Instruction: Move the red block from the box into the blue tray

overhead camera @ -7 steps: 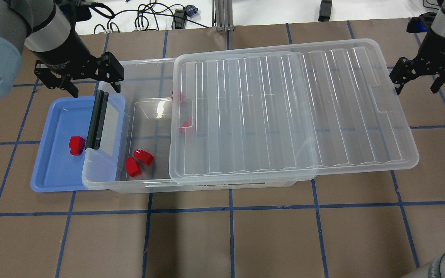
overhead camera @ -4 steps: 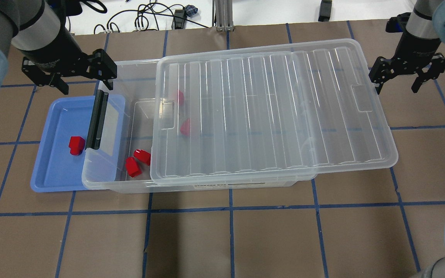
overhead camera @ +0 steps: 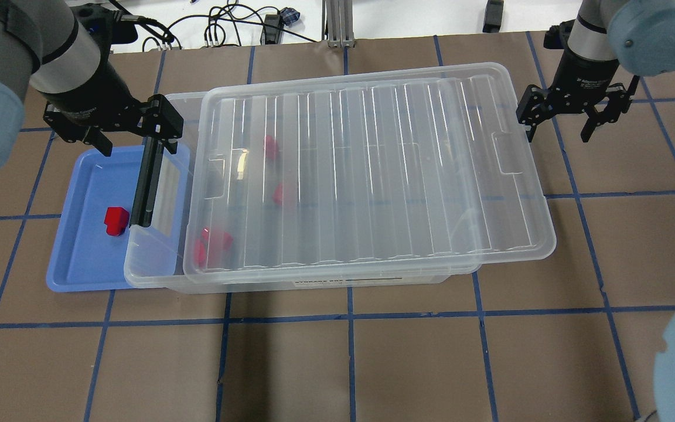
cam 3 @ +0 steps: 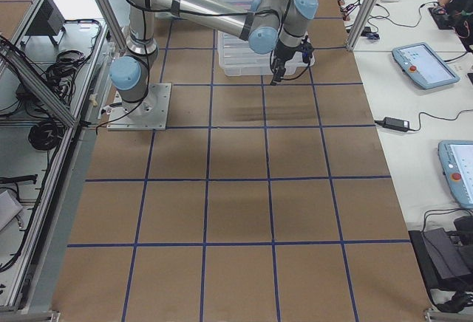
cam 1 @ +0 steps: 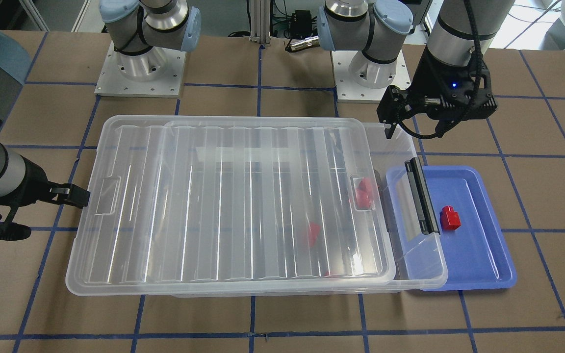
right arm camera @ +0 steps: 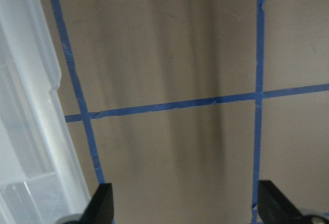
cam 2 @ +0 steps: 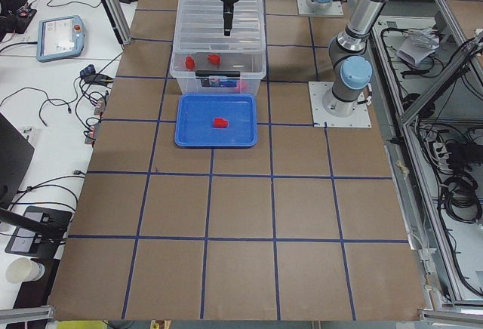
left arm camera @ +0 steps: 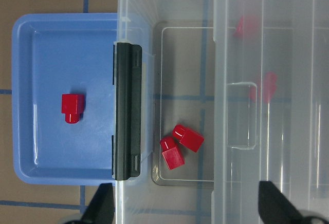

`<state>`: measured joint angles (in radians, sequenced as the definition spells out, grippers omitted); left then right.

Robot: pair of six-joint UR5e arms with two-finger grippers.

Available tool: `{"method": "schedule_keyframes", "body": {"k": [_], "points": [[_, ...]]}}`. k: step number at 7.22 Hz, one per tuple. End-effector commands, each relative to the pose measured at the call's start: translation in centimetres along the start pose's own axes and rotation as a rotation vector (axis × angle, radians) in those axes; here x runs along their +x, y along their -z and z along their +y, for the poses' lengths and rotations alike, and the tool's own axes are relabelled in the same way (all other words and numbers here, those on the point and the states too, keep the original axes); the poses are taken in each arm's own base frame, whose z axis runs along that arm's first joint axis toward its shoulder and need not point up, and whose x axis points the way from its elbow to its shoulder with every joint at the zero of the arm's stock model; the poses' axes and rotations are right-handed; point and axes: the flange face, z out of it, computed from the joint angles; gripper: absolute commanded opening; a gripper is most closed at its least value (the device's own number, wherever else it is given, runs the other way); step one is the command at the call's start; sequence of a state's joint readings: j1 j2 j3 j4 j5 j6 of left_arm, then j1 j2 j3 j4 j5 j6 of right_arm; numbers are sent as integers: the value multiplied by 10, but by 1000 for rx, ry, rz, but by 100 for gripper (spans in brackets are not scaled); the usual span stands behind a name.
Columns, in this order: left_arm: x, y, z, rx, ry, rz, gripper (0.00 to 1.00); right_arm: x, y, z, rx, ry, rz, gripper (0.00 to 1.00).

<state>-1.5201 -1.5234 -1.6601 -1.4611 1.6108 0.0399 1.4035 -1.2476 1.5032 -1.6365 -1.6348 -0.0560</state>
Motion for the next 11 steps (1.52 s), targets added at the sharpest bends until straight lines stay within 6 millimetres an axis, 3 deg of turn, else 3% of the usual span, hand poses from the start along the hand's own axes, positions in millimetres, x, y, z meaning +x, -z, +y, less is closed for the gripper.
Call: {"method": "schedule_keyframes", "body": {"k": [1, 3, 5, 8, 11], "points": [[2, 5, -5, 7, -7, -4, 100, -30, 1, 4, 12, -1, -12, 100], [9, 28, -16, -41, -36, -9, 100, -35, 1, 5, 11, 6, -12, 100], [13, 16, -32, -74, -30, 25, 100, -47, 0, 7, 7, -8, -8, 100], [23, 21, -37, -53, -41, 56, 100, -48, 1, 8, 10, -10, -8, 100], [24, 5, -44, -67, -44, 44, 100, -58, 2, 9, 16, 2, -27, 100]]}}
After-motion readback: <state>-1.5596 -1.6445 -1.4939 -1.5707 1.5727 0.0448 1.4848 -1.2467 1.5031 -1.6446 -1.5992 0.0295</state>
